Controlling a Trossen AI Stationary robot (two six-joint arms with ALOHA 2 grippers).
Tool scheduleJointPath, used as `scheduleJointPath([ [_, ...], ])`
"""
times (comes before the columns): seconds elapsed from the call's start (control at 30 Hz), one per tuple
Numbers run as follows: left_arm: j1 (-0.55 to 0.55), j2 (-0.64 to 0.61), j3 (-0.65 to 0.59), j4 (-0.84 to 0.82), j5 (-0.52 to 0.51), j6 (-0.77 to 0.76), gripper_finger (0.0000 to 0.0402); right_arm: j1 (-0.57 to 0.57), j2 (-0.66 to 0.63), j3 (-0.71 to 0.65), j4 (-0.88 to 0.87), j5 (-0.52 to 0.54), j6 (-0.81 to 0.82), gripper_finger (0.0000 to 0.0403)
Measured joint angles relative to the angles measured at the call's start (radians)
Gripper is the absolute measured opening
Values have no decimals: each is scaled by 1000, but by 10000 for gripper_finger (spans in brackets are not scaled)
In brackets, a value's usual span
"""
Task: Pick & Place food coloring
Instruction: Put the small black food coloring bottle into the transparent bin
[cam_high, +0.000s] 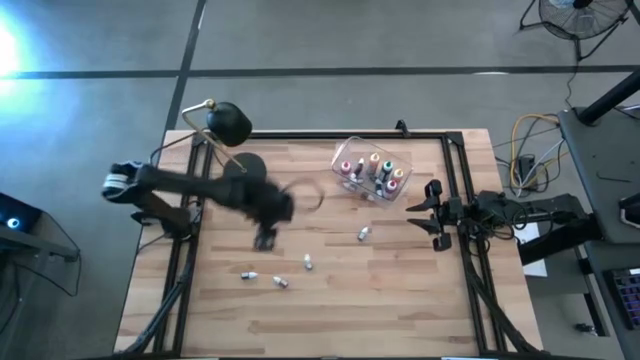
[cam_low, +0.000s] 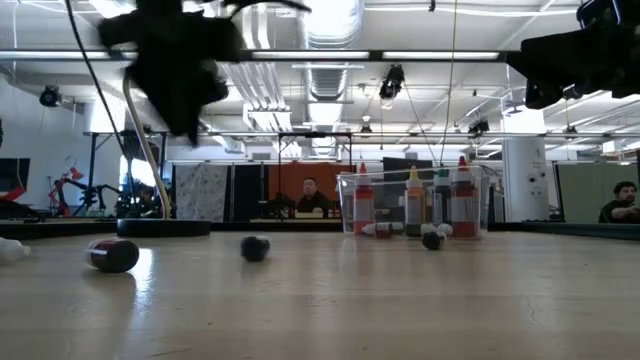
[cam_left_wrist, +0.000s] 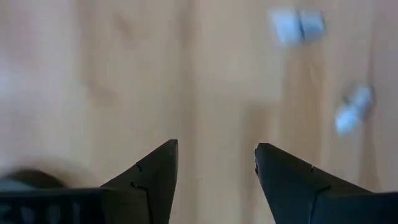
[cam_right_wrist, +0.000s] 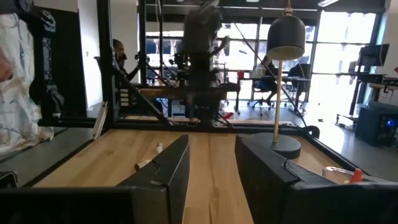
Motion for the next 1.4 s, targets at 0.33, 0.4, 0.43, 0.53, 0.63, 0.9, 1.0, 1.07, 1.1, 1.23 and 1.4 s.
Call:
scheduleJointPath([
  [0.33, -459, -134, -434, 306, -46, -422, 188, 0, 2, 0, 0, 1, 0, 123],
  [0.4, -516, -115, -455, 331, -66, -501, 188, 0, 3, 0, 0, 1, 0, 123],
  [0.43, -533, -103, -461, 325, -69, -542, 188, 0, 3, 0, 0, 1, 0, 123],
  [0.53, -557, -71, -463, 333, -71, -608, 188, 0, 3, 0, 0, 1, 0, 123],
  [0.63, -558, -33, -465, 355, -72, -613, 188, 0, 3, 0, 0, 1, 0, 123],
  [0.9, -553, 81, -467, 444, -71, -626, 181, 0, 2, 0, 0, 1, 0, 123],
  [1.0, -544, 114, -467, 431, -65, -621, 153, 0, 3, 0, 0, 1, 0, 123],
  [1.07, -536, 121, -467, 419, -65, -596, 122, 0, 3, 0, 0, 1, 0, 123],
  [1.1, -531, 119, -467, 415, -69, -582, 102, 0, 3, 0, 0, 1, 0, 123],
  [1.23, -484, 93, -464, 402, -60, -498, 29, 0, 3, 0, 0, 1, 0, 123],
  [1.4, -275, 66, -412, 407, -136, -261, 27, 0, 3, 0, 0, 1, 0, 123],
])
